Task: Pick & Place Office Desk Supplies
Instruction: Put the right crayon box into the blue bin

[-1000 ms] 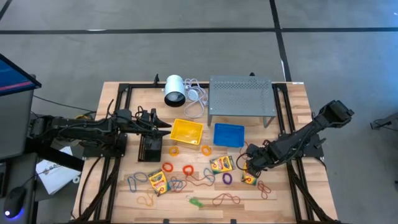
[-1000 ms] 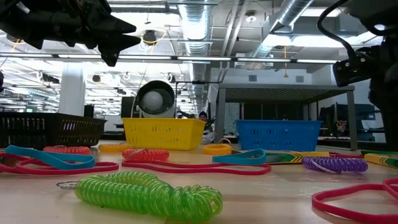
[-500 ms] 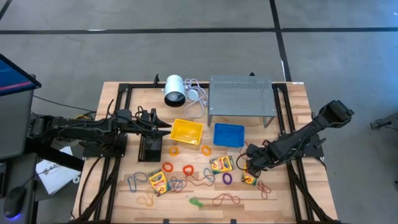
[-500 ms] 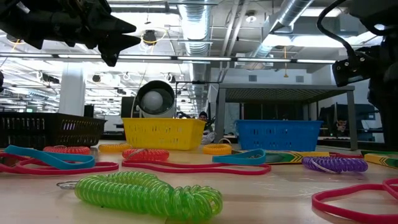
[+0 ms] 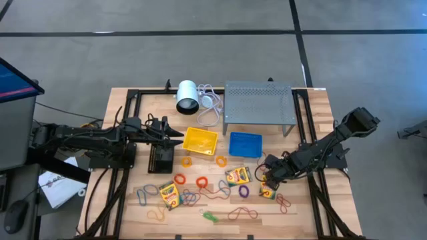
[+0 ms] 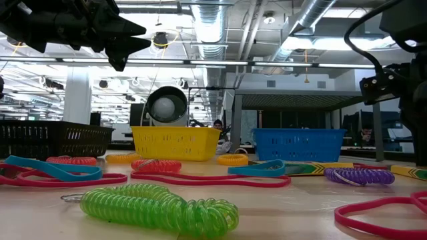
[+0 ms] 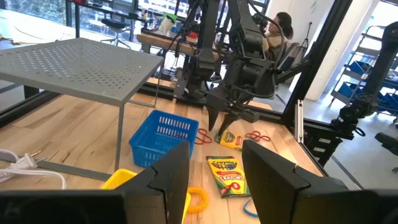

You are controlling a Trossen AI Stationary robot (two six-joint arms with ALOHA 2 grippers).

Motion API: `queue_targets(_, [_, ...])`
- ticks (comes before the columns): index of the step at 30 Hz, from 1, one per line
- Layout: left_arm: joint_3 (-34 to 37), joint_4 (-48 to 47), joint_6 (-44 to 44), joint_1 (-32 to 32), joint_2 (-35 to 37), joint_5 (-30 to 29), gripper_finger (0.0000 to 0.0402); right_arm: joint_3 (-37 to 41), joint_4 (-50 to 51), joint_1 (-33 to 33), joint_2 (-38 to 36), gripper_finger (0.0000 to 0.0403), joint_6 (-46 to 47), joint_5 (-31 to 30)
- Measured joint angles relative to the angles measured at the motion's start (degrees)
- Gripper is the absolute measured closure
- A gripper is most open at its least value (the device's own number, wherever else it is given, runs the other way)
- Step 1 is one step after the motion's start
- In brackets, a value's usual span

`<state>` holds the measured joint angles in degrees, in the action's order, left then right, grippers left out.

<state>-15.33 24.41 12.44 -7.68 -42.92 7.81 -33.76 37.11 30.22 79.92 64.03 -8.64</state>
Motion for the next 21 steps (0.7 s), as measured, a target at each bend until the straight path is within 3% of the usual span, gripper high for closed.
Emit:
queue_targets(12, [0.0, 0.01, -0.13, 0.0, 0.0, 0.0, 0.0257, 0.02, -0.28, -0.05, -0.15, 0.0394, -1.72, 2.68])
queue_targets(21, [0.0, 0.01, -0.17, 0.0, 0.0, 0.0, 0.0257, 0.09, -0.6, -0.25, -1.78, 0.0401, -0.59, 6.12])
